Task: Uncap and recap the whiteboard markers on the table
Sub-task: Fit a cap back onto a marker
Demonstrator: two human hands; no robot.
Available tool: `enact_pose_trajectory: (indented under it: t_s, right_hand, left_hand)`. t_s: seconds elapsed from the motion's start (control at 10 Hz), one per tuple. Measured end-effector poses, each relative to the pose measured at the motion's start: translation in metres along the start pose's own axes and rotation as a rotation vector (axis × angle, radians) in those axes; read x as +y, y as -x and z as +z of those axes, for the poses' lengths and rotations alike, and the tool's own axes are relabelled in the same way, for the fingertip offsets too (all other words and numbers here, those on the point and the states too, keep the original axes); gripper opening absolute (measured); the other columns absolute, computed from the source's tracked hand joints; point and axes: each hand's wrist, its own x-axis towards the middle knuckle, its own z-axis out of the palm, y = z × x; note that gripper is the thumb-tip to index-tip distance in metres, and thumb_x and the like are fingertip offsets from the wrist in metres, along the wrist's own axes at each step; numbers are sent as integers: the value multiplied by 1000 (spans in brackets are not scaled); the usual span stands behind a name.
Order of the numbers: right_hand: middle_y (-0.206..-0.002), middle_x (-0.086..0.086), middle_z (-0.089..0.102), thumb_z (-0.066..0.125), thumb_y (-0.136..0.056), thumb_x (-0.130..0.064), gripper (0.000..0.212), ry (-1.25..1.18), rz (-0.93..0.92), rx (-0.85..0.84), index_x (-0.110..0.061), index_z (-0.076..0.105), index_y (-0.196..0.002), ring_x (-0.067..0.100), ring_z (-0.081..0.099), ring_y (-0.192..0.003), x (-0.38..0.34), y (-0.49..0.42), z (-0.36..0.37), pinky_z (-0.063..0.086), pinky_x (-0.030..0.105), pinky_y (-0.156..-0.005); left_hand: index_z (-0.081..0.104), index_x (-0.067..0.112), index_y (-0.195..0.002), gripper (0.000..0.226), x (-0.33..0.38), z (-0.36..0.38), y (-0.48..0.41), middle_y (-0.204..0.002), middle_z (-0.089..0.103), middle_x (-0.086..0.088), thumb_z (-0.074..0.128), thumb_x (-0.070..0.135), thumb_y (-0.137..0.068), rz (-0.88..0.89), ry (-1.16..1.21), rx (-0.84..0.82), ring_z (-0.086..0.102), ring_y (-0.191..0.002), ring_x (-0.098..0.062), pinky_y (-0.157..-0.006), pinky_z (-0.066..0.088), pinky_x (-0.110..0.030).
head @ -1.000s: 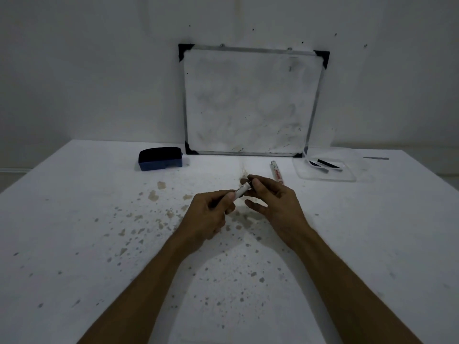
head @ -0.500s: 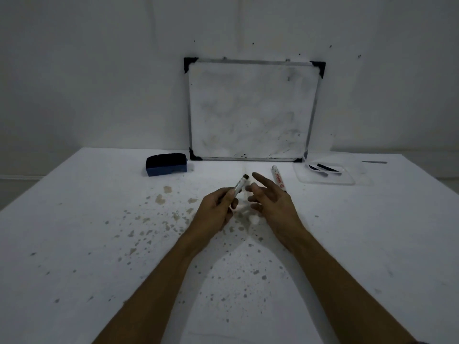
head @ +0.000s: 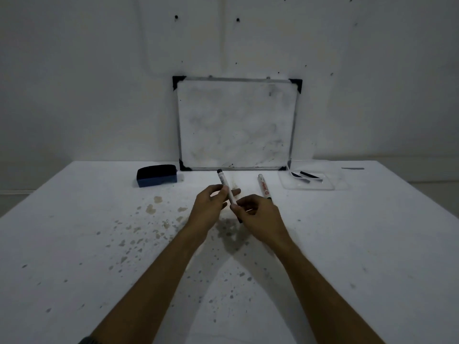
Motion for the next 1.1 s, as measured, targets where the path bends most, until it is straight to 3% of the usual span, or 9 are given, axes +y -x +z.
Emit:
enact_pose_trajectory:
  t_s: [0.1,0.2,0.3,0.6,0.9,1.0,1.1]
  right_hand:
    - [-91,-8,75,72,-92,-40,26,30,65,167,-20,76,-107,1,69,-78,7,-8,-25,53,16,-70]
    - [-96,-3,78,72,-89,-43,28,115,230,356,-21,78,-106,17,73,-91,23,-24,-50,55,28,-76]
    - [-103,3,79,72,-88,-45,31,177,400,345,-22,80,-107,27,72,-100,38,-43,-61,53,30,-78]
    - [-107,5,78,75,-82,-52,39,246,512,313,-24,79,-108,29,72,-102,51,-74,-55,52,32,-80]
    - [-107,3,78,69,-87,-56,43,211,477,314,-22,78,-112,27,72,-101,46,-62,-54,54,33,-82]
    - [-110,2,78,66,-90,-54,43,201,423,300,-20,76,-114,24,72,-102,52,-51,-54,55,33,-85]
    - [-108,2,76,64,-90,-58,47,206,360,277,-18,71,-114,23,70,-103,52,-41,-58,56,36,-90]
  left_hand:
    - [59,17,-133,40,2,10,-10,-121,72,11,46,44,-106,19,-234,-60,62,-121,-13,-97,49,-30]
    - [52,22,-142,46,-19,11,-9,-135,60,5,50,48,-104,90,-522,-91,62,-113,-10,-82,54,-26]
    - [53,20,-142,44,-41,7,-8,-140,58,-2,56,39,-102,230,-752,-98,60,-123,-17,-101,50,-29]
    - [62,19,-128,31,-50,7,-12,-129,65,-1,59,32,-101,361,-885,-104,56,-121,-21,-108,42,-37]
    - [62,25,-129,30,-39,6,-11,-130,62,-1,58,37,-102,228,-724,-75,56,-121,-20,-102,52,-46]
    - [60,23,-133,33,-42,6,-8,-134,62,0,57,35,-103,239,-735,-80,57,-122,-17,-105,50,-38]
    - [57,23,-135,35,-32,9,-11,-135,62,3,57,35,-103,182,-666,-98,64,-108,-16,-86,57,-30]
